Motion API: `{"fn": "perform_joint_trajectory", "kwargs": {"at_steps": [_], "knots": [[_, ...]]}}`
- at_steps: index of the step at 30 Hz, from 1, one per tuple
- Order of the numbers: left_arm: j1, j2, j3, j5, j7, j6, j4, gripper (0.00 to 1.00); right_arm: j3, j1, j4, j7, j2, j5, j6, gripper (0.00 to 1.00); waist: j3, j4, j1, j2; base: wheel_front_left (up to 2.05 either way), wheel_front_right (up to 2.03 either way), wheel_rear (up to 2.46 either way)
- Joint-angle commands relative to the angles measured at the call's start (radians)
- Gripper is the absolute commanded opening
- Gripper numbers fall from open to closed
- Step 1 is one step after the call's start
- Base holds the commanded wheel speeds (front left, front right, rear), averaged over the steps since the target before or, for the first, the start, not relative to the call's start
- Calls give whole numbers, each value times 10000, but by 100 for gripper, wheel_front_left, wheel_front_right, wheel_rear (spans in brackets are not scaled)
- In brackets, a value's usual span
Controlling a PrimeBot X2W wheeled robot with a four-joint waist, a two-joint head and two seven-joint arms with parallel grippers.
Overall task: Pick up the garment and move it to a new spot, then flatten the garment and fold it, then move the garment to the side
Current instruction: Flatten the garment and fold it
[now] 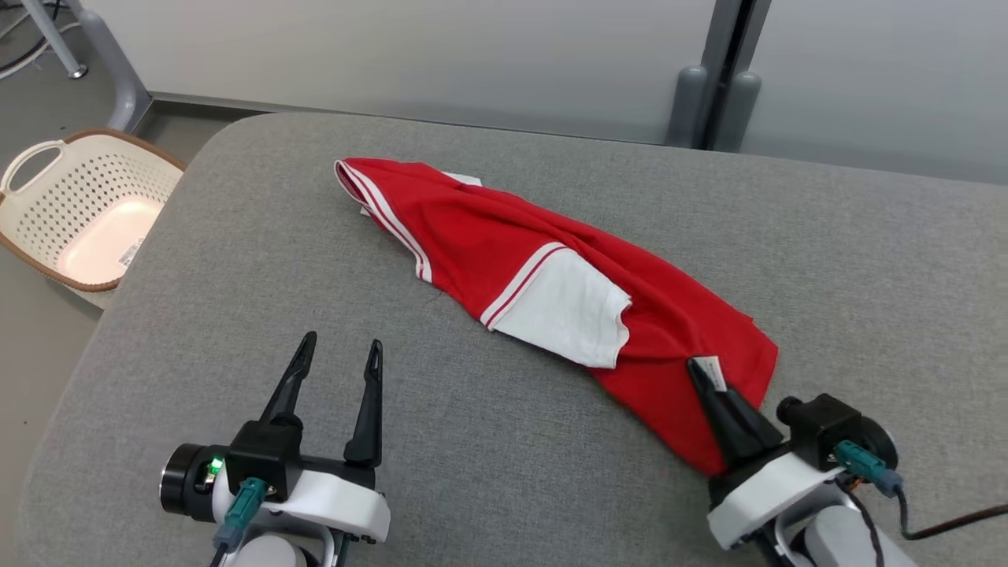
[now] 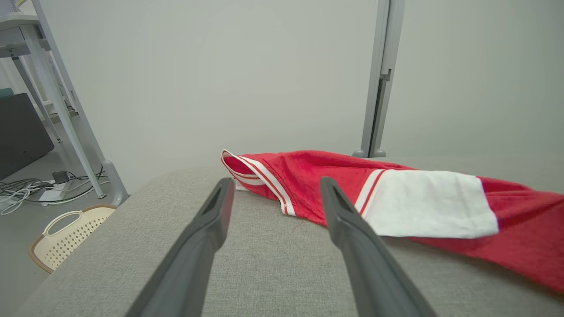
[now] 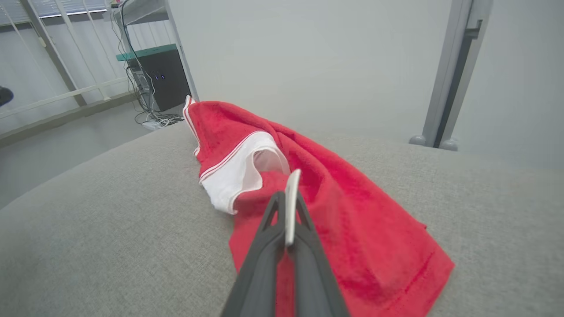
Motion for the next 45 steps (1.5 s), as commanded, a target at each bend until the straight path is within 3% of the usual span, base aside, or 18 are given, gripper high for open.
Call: {"fn": "perform_joint_trajectory", "kwargs": {"at_steps": [1, 5, 10, 15, 17, 22, 26, 32, 33, 34, 45], "knots": [[86, 31, -14, -36, 3, 54, -20, 100, -147, 135, -419, -50, -341, -233, -4, 0, -215, -212, 0, 0, 0, 0, 0], [144, 29, -171, -151, 3, 89, -123, 100, -580, -286, -1421, -22, -1258, -655, -4, 0, -304, -411, 0, 0, 0, 0, 0], [-145, 31, -628, -387, 3, 176, -311, 100, -908, -1555, -2670, 981, -2836, -844, -4, 0, 41, -407, 0, 0, 0, 0, 0], [-487, 34, -1255, -753, 3, 346, -498, 100, -526, -3381, -3278, 2311, -4351, -445, -4, 0, 648, -76, 0, 0, 0, 0, 0], [-564, 35, -1388, -843, 3, 377, -512, 100, -365, -3740, -3232, 2533, -4598, -325, -4, 0, 769, 22, 0, 0, 0, 0, 0], [-997, 29, -2056, -1223, 3, 524, -544, 100, 656, -5493, -2190, 3434, -5620, 324, -7, 0, 1414, 639, 0, 0, 0, 0, 0], [-1334, 26, -2590, -1555, 3, 694, -573, 100, 1345, -6918, -329, 3662, -6283, 586, -10, 0, 1897, 1321, 0, 0, 0, 0, 0], [-1645, 27, -3020, -1845, 3, 884, -654, 100, 1490, -8074, 1636, 3401, -6595, 408, -12, 0, 2383, 1925, 0, 0, 0, 0, 0], [-1665, 27, -3047, -1859, 3, 907, -663, 100, 1411, -8271, 1930, 3272, -6552, 354, -12, 40, 2451, 1949, 0, 0, 0, 0, 0], [-1675, 27, -3064, -1860, 3, 932, -665, 100, 1335, -8428, 2208, 3148, -6482, 317, -12, 100, 2518, 1960, 0, 0, 0, 0, 0], [-1926, 36, -2774, -1539, 1, 946, -503, 100, 1518, -7861, 3717, 1427, -4976, 696, -10, 100, 2261, 1177, 0, 0, 0, 0, 0]]}}
